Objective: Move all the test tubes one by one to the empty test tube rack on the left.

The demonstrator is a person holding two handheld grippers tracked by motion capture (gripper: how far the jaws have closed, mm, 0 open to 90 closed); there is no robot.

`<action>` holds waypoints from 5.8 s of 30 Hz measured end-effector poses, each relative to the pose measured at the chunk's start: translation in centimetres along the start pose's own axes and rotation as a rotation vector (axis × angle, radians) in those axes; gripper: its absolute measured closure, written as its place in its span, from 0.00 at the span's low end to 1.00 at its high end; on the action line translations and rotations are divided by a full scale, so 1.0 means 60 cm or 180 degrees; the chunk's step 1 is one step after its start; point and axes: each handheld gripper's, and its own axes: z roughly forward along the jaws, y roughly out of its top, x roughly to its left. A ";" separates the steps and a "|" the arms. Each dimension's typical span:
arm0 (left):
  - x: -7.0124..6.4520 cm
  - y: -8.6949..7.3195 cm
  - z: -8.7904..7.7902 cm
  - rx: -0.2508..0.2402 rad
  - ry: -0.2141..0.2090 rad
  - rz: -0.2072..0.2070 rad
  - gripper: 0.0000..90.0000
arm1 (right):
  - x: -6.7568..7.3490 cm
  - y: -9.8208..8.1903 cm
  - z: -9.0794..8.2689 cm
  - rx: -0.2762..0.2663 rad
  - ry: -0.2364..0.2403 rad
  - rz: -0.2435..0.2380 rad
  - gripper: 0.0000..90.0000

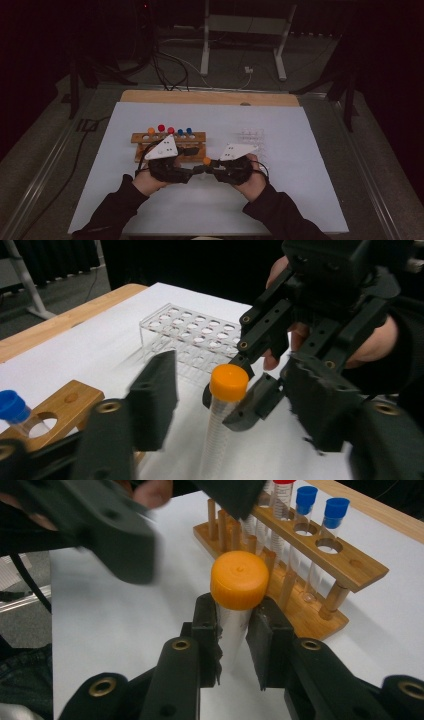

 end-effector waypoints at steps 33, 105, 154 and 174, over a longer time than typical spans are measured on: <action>0.002 0.001 0.021 0.0139 0.0000 0.0078 0.80 | 0.006 0.002 0.002 -0.0036 -0.0010 -0.0019 0.82; 0.193 -0.073 -0.149 0.0023 0.1704 -0.0443 0.80 | -0.022 -0.002 -0.022 -0.0334 -0.0033 0.0180 0.00; 0.092 -0.090 -0.167 0.0092 0.0693 -0.0501 0.01 | -0.022 -0.003 -0.023 -0.0324 -0.0020 0.0176 0.00; 0.036 -0.168 -0.110 0.0361 0.0378 -0.0438 0.01 | -0.023 -0.006 -0.020 -0.0301 -0.0003 0.0188 0.00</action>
